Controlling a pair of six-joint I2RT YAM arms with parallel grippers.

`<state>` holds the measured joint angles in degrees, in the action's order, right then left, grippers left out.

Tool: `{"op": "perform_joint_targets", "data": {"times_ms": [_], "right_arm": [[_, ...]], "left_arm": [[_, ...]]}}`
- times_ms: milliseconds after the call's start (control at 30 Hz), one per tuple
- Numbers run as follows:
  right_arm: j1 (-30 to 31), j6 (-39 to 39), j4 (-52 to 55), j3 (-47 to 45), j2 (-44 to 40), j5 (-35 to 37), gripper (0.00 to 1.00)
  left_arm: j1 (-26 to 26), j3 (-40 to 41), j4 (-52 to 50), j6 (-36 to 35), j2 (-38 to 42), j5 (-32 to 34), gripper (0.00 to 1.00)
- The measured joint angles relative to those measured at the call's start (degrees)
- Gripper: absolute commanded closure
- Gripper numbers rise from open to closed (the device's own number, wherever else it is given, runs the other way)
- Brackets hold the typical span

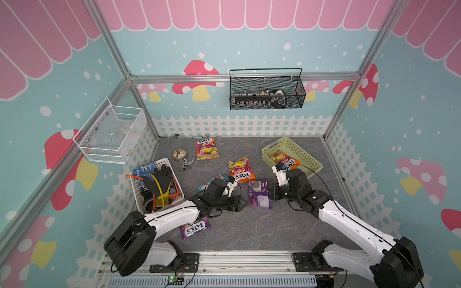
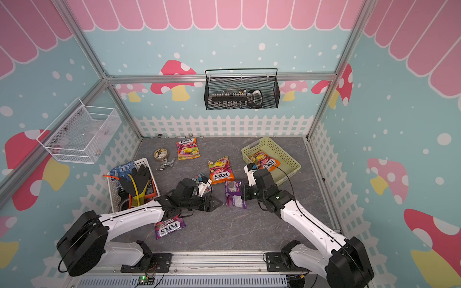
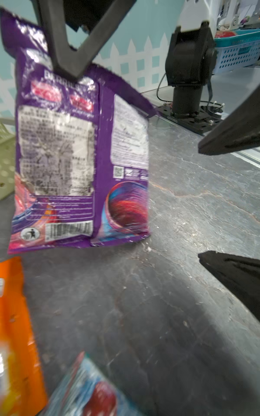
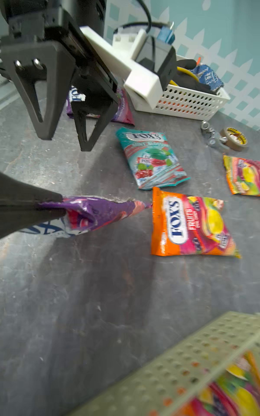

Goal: Put the candies in the basket
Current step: Pick up the candy at the center of the board, then place the candy in the basket.

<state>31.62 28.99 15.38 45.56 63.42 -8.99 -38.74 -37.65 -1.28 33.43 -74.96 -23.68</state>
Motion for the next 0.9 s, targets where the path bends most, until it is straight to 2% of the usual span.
{"op": "perform_joint_targets", "data": {"times_ms": [33,67,100,367,633,767,900], "right_arm": [[0.0,-1.9,0.5,1.5,0.2,1.3,1.0],[0.0,-3.4,1.0,2.7,0.3,2.4,1.0],[0.0,-5.0,1.4,3.8,0.3,3.8,1.0],[0.0,-18.7,3.1,14.3,4.2,15.5,1.0],[-0.6,-38.8,-5.7,15.6,9.1,30.5,1.0],[-2.9,-49.3,-11.9,16.2,11.7,33.6,1.0],[-6.4,-57.4,-17.9,16.6,13.4,33.0,1.0]], "left_arm": [[0.7,-0.8,-0.8,-0.3,1.6,0.4,0.15],[1.4,-1.4,-1.6,-0.7,2.9,0.8,0.04],[2.2,-2.2,-2.5,-1.0,4.4,1.3,0.01],[6.8,-6.7,-11.1,-4.0,11.7,5.0,0.01],[6.9,-7.1,-17.3,-7.1,14.0,7.3,0.01],[6.9,-7.0,-18.3,-7.6,15.0,7.7,0.01],[6.9,-6.8,-18.9,-7.9,15.4,7.9,0.01]]}}
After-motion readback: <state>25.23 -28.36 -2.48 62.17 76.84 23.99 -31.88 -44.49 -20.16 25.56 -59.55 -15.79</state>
